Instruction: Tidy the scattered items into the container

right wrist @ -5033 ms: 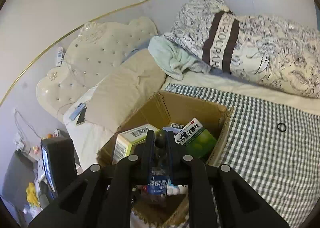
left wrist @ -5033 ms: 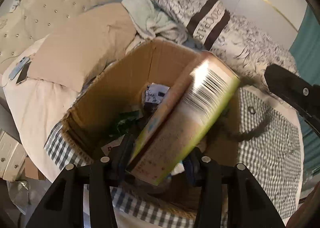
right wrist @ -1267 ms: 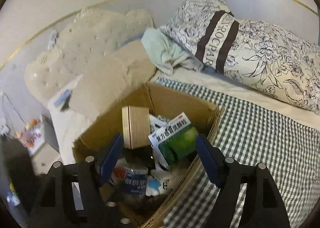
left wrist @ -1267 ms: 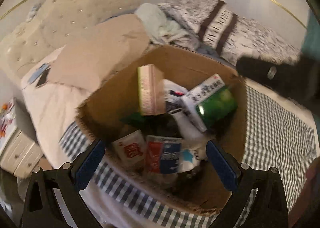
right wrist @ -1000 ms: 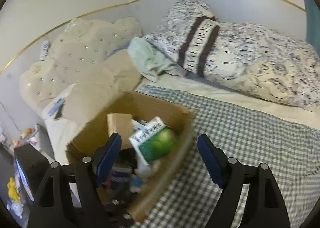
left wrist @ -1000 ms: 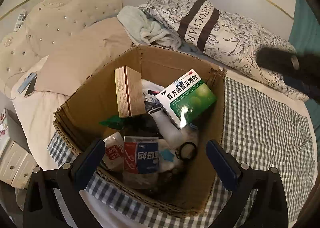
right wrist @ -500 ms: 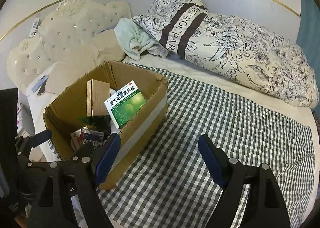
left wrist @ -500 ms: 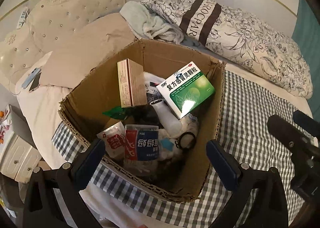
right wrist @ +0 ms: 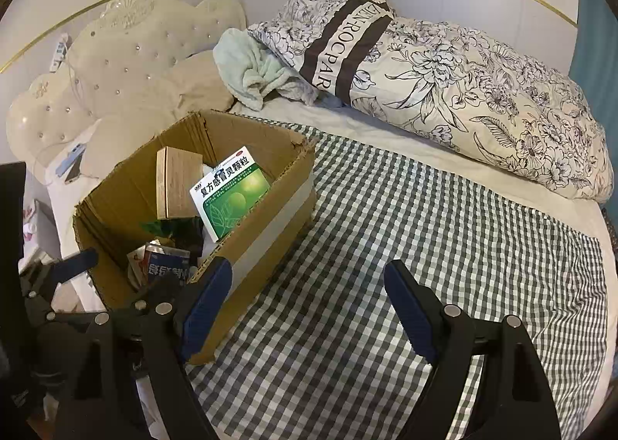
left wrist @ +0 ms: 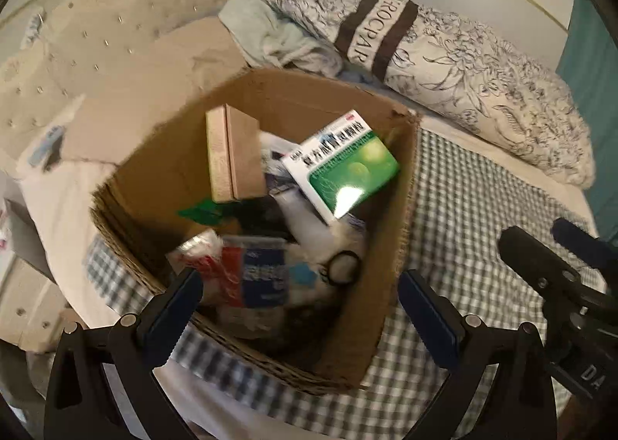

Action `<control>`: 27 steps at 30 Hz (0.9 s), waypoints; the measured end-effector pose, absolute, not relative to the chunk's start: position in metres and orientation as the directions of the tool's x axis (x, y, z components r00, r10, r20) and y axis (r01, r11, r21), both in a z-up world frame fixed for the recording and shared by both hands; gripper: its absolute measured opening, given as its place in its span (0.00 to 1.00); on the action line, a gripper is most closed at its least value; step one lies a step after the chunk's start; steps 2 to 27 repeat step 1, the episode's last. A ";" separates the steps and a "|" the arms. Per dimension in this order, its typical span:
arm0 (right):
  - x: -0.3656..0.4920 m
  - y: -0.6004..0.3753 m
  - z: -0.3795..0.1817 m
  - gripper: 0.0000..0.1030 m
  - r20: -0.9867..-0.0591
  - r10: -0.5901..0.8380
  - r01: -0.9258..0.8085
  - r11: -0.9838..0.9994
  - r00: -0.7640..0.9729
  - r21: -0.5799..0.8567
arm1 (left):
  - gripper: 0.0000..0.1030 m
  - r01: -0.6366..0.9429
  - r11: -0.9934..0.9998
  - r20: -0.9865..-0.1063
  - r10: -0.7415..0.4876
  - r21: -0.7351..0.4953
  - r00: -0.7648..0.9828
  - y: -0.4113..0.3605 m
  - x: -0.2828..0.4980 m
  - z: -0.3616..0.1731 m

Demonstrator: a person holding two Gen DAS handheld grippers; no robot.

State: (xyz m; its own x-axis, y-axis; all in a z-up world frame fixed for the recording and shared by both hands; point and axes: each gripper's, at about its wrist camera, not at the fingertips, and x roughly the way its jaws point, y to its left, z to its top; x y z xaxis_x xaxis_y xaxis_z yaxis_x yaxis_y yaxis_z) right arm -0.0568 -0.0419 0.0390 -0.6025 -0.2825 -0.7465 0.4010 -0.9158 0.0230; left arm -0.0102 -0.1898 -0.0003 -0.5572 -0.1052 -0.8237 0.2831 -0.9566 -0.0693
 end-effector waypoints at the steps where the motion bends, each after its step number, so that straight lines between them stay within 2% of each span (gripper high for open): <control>1: -0.058 -0.040 0.039 0.79 -0.747 -0.281 0.396 -0.918 -0.602 0.026 | 1.00 0.281 -0.957 -0.824 -0.100 -0.075 -0.557 -0.188 -0.011 -0.001; 27: -0.058 -0.040 0.039 0.79 -0.747 -0.281 0.396 -0.918 -0.602 0.026 | 1.00 0.281 -0.957 -0.824 -0.100 -0.075 -0.557 -0.188 -0.011 -0.001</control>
